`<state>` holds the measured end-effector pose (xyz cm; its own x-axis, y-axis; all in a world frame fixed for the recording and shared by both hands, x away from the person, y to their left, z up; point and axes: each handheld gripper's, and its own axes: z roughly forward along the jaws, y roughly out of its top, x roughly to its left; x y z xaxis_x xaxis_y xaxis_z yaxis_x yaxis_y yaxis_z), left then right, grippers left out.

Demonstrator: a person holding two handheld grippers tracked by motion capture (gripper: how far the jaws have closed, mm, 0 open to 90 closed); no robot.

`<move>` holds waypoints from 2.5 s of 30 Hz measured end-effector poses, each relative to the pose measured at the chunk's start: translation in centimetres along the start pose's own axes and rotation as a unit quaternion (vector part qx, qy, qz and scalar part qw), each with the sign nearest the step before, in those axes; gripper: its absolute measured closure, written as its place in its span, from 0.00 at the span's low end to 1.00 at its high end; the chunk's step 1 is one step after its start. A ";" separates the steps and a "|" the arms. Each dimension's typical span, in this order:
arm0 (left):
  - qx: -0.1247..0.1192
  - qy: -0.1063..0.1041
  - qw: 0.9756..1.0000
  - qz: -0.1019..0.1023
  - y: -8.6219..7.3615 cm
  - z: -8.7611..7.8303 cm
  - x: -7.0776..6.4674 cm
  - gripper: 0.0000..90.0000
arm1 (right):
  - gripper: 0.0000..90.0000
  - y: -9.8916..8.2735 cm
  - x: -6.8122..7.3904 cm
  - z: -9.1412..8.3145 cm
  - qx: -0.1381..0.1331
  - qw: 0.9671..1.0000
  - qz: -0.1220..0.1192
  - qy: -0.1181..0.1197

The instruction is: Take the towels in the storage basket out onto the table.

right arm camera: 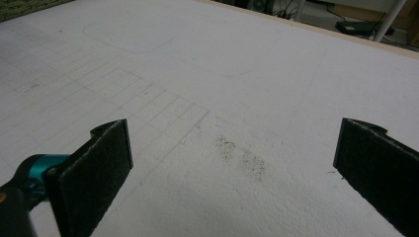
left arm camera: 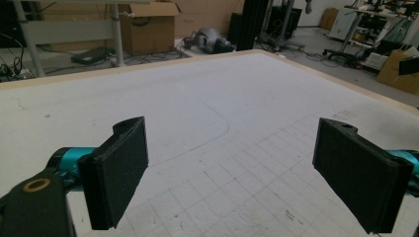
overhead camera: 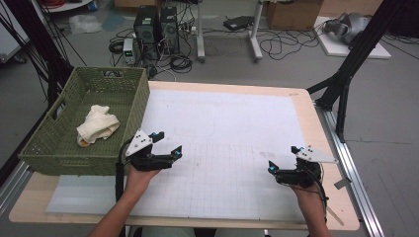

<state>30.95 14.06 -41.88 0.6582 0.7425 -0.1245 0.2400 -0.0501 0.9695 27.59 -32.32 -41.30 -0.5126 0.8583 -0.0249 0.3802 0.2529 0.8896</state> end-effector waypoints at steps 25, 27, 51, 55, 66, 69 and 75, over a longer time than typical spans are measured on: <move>0.011 -0.017 1.000 0.008 0.9 -0.4 -0.4 0.18 | 0.01 0.0 0.1 -0.7 -0.002 1.000 0.017 0.005; 0.011 -0.019 1.000 0.008 1.1 -0.4 -0.4 0.18 | 0.01 0.1 0.1 -0.6 -0.002 1.000 0.015 0.006; -0.028 -0.012 0.999 0.012 5.3 -2.8 0.8 0.19 | 0.02 0.1 0.3 -0.9 0.002 1.000 0.018 0.001; -0.045 -0.012 0.999 0.005 6.2 -3.6 1.5 0.19 | 0.02 0.1 0.3 -0.9 0.004 1.000 0.016 0.002; -0.050 0.007 0.999 0.012 9.1 -6.0 4.3 0.19 | 0.02 0.1 0.4 -0.8 0.007 1.000 0.016 0.000; -0.050 0.022 0.998 0.012 9.8 -6.7 5.4 0.19 | 0.02 0.2 0.5 -0.8 0.008 1.000 0.016 0.001; -0.050 0.045 0.998 0.008 10.7 -8.0 7.7 0.19 | 0.02 0.2 0.5 -0.6 0.008 1.000 0.014 0.003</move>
<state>32.86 24.59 -30.76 0.5934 0.7994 -0.0940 0.1540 0.0019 0.9881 26.87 -32.10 -40.87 -0.5067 0.8621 0.0027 0.4063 0.2360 0.8828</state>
